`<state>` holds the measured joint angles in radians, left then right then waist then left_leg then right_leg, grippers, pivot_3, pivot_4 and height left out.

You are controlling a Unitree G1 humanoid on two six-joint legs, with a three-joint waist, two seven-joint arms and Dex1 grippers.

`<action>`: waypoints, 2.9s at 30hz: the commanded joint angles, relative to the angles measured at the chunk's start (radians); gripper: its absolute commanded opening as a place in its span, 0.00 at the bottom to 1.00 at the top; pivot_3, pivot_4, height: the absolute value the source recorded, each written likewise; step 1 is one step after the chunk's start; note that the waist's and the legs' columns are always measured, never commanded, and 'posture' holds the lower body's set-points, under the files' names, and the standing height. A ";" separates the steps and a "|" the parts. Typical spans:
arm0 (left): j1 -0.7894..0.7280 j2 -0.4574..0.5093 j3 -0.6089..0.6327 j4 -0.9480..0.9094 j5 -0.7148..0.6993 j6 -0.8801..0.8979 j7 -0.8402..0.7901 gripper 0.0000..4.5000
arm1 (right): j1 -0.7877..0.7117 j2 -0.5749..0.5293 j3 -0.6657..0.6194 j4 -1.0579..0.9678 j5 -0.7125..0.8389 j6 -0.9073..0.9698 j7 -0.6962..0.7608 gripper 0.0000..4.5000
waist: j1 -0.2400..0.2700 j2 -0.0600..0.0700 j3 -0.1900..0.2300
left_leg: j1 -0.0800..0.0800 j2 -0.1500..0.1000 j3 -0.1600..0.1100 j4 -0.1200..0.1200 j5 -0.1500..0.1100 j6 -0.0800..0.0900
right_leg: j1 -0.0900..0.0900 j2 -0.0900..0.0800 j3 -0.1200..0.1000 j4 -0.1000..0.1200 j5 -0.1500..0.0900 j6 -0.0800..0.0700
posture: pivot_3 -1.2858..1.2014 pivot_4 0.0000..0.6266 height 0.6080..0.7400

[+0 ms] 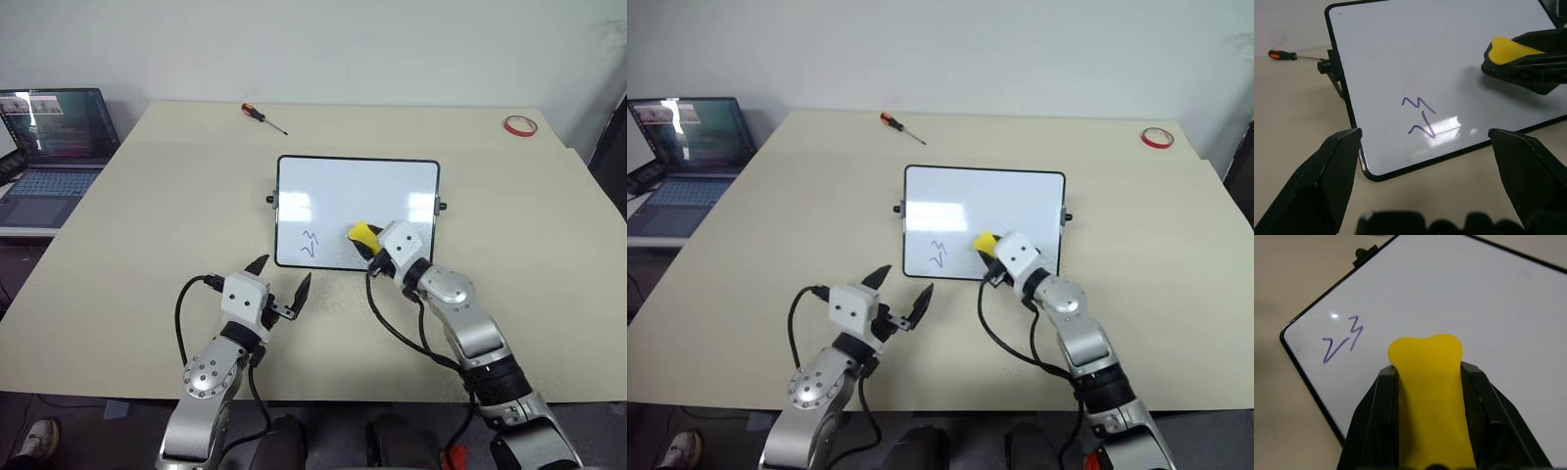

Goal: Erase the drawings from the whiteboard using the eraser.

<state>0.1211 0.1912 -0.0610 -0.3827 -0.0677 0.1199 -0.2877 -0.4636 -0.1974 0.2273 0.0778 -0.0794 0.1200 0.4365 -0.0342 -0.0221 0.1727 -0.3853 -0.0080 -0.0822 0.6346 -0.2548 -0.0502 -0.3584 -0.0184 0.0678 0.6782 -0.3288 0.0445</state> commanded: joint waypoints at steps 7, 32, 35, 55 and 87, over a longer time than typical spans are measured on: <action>0.016 -0.013 0.011 -0.015 0.030 -0.017 0.064 1.00 | -0.163 0.114 0.053 0.163 -0.035 -0.157 -0.033 0.29 | 0.000 -0.001 0.002 | 0.000 0.000 0.001 -0.001 0.000 0.000 | -0.002 0.000 0.000 0.000 0.000 0.000 | 0.52 0.24 1.00; 0.028 -0.031 0.017 -0.032 0.012 0.012 0.076 1.00 | -0.208 0.150 0.153 0.387 -0.214 -0.180 -0.103 0.29 | 0.000 -0.001 0.001 | -0.009 0.001 0.003 -0.001 0.001 -0.001 | -0.013 0.000 0.001 0.004 0.000 -0.001 | 0.52 0.24 1.00; 0.016 -0.029 0.020 -0.028 0.010 0.016 0.074 1.00 | -0.157 0.131 0.173 0.330 -0.197 -0.169 -0.035 0.29 | 0.001 -0.001 0.001 | -0.009 0.001 0.002 -0.001 0.001 -0.001 | -0.013 0.000 0.000 0.004 0.000 -0.001 | 0.52 0.24 1.00; 0.004 -0.026 0.018 -0.009 0.005 0.010 0.073 1.00 | -0.332 0.150 0.083 0.490 -0.216 -0.201 -0.242 0.29 | 0.001 -0.001 0.001 | -0.010 0.000 0.001 0.005 0.001 -0.001 | -0.012 0.000 -0.001 0.008 0.000 -0.001 | 0.52 0.24 1.00; 0.045 -0.033 0.023 -0.045 -0.004 0.019 0.075 1.00 | -0.264 0.037 0.185 0.502 -0.274 -0.235 -0.095 0.29 | 0.003 -0.002 -0.001 | -0.008 0.000 0.000 0.010 0.001 -0.001 | -0.010 0.000 -0.002 0.014 0.000 -0.001 | 0.52 0.24 1.00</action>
<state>0.1755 0.1554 -0.0337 -0.3943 -0.0698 0.1458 -0.2092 -0.7539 -0.1413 0.3974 0.5566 -0.3339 -0.1286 0.3051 -0.0313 -0.0241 0.1719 -0.3929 -0.0083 -0.0821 0.6448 -0.2537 -0.0515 -0.3680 -0.0183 0.0662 0.6927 -0.3284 0.0437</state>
